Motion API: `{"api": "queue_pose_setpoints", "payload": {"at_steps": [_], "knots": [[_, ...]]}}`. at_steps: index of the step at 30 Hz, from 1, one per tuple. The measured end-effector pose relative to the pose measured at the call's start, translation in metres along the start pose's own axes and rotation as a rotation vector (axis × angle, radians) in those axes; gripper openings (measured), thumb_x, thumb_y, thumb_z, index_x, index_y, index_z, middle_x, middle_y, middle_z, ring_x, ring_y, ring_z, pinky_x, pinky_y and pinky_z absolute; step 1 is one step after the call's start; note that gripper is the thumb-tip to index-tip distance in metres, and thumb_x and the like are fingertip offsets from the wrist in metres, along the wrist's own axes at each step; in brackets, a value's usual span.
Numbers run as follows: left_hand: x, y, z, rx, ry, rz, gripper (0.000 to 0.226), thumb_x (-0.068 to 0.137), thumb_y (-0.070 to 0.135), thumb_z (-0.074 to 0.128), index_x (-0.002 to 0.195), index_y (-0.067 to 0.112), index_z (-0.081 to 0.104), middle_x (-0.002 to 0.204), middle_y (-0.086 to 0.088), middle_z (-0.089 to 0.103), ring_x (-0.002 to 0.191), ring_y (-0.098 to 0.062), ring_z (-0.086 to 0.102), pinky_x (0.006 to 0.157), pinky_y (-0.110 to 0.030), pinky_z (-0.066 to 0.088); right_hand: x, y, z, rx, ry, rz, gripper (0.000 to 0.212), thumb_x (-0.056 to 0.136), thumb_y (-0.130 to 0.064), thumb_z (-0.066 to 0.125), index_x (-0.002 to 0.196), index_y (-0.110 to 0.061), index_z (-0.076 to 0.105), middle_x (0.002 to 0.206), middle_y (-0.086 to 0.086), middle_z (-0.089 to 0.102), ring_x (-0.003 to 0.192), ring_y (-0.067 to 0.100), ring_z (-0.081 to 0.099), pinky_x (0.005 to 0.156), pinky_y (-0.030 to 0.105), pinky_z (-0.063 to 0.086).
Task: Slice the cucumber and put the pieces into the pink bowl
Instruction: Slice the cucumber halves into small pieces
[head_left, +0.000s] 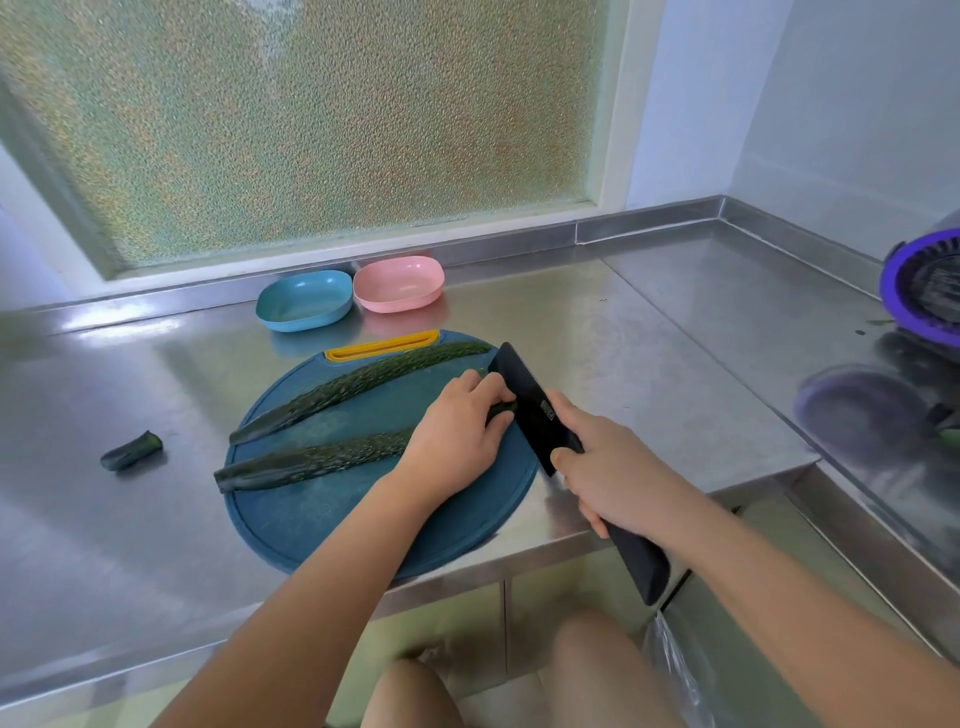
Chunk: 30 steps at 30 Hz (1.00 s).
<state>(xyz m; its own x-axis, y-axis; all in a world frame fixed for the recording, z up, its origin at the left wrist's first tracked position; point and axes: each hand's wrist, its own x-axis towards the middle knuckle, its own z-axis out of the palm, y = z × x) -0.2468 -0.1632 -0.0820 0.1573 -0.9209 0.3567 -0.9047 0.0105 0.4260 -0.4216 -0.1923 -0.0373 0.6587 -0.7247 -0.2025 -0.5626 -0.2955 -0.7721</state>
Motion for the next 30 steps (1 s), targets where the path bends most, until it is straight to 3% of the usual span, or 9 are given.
{"api": "queue_pose_setpoints", "payload": {"at_steps": [12, 30], "knots": [[-0.002, 0.003, -0.003, 0.027, 0.006, -0.006, 0.019, 0.094, 0.022, 0.051, 0.111, 0.017, 0.054, 0.105, 0.0, 0.053, 0.1, -0.02, 0.046, 0.084, -0.034, 0.041, 0.004, 0.0, -0.028, 0.105, -0.032, 0.009, 0.067, 0.095, -0.011, 0.043, 0.149, -0.042, 0.02, 0.058, 0.008, 0.05, 0.043, 0.019, 0.045, 0.043, 0.024, 0.042], [-0.002, 0.003, -0.003, 0.014, 0.008, -0.01, 0.017, 0.094, 0.024, 0.05, 0.109, 0.017, 0.054, 0.103, 0.001, 0.051, 0.099, -0.017, 0.046, 0.081, -0.03, 0.041, -0.001, -0.002, -0.029, 0.14, -0.048, 0.021, 0.067, 0.095, -0.008, 0.042, 0.15, -0.04, 0.022, 0.058, 0.003, 0.045, 0.041, 0.013, 0.041, 0.041, 0.022, 0.039]]}}
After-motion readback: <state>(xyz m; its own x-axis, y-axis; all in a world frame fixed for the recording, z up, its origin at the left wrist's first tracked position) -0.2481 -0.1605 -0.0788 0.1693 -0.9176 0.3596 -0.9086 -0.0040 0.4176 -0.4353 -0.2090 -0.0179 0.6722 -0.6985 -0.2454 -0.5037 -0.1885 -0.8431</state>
